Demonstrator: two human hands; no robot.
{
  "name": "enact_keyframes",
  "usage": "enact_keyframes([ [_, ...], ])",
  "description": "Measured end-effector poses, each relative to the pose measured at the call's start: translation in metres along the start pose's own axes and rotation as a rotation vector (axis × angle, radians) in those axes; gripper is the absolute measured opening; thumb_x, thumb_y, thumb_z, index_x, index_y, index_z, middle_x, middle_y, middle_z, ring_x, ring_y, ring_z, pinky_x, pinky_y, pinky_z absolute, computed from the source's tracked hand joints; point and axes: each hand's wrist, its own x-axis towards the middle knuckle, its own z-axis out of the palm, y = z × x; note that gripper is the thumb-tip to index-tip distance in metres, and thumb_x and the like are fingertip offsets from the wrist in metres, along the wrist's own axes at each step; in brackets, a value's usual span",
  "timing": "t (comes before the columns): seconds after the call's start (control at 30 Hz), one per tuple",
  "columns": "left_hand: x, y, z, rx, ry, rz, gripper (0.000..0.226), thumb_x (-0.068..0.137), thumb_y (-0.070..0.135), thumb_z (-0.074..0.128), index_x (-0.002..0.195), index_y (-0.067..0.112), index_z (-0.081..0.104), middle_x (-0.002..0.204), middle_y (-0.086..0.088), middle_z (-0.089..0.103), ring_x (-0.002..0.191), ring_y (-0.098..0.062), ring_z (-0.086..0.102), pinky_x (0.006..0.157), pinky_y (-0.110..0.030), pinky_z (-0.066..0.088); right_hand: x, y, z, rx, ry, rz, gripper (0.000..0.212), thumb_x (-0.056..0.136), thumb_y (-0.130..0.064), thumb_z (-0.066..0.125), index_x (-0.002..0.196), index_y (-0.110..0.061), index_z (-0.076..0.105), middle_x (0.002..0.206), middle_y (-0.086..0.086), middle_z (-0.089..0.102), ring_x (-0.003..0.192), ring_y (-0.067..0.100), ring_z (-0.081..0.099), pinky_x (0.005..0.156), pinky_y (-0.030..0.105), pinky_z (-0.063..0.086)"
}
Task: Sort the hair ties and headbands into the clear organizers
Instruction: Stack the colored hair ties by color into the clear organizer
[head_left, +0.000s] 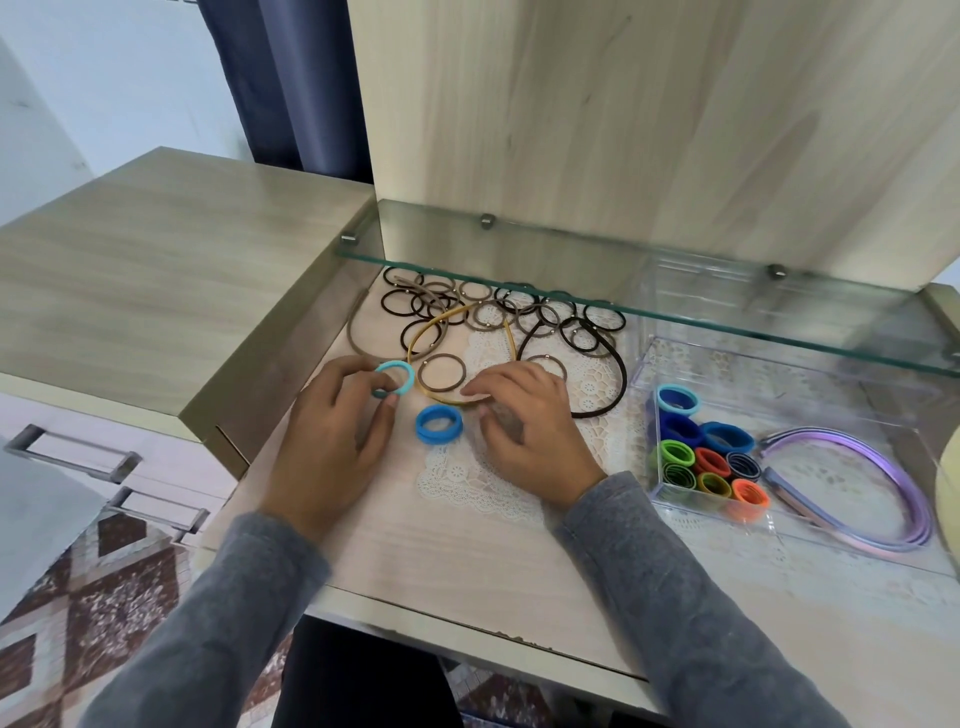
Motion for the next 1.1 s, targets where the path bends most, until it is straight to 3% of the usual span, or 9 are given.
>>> enact_keyframes([
  [0.13,0.003,0.006,-0.003,-0.022,-0.022,0.059,0.023,0.097,0.022,0.055,0.106,0.004,0.066,0.118,-0.007,0.058,0.104,-0.021,0.06,0.09,-0.035,0.051,0.002,0.004,0.0,-0.035,0.108,0.144,0.023,0.088,-0.015,0.049,0.103,-0.024,0.064,0.107,-0.013,0.059,0.109,0.01,0.046,0.092,0.033,0.03],
  [0.27,0.003,0.011,0.001,-0.073,-0.037,0.033,0.021,0.097,0.023,0.057,0.106,0.007,0.067,0.116,-0.005,0.059,0.102,-0.021,0.061,0.085,-0.045,0.053,0.003,0.006,0.002,-0.145,0.135,0.228,0.023,0.088,-0.018,0.047,0.105,-0.022,0.063,0.108,-0.009,0.059,0.107,0.012,0.045,0.088,0.032,0.031],
  [0.6,-0.004,0.014,0.008,-0.154,-0.154,0.14,0.019,0.095,0.026,0.062,0.101,0.01,0.069,0.113,-0.004,0.06,0.1,-0.018,0.061,0.084,-0.041,0.051,0.002,0.007,0.002,-0.199,0.138,0.245,0.02,0.088,-0.017,0.05,0.104,-0.021,0.062,0.106,-0.008,0.06,0.105,0.014,0.047,0.088,0.034,0.037],
  [1.1,-0.006,0.012,0.008,-0.12,-0.205,0.124,0.017,0.095,0.028,0.063,0.104,0.014,0.068,0.115,-0.001,0.06,0.101,-0.017,0.06,0.087,-0.04,0.049,0.003,0.007,0.004,-0.171,0.131,0.225,0.026,0.086,-0.023,0.043,0.104,-0.021,0.061,0.106,-0.008,0.059,0.105,0.014,0.047,0.088,0.036,0.039],
])
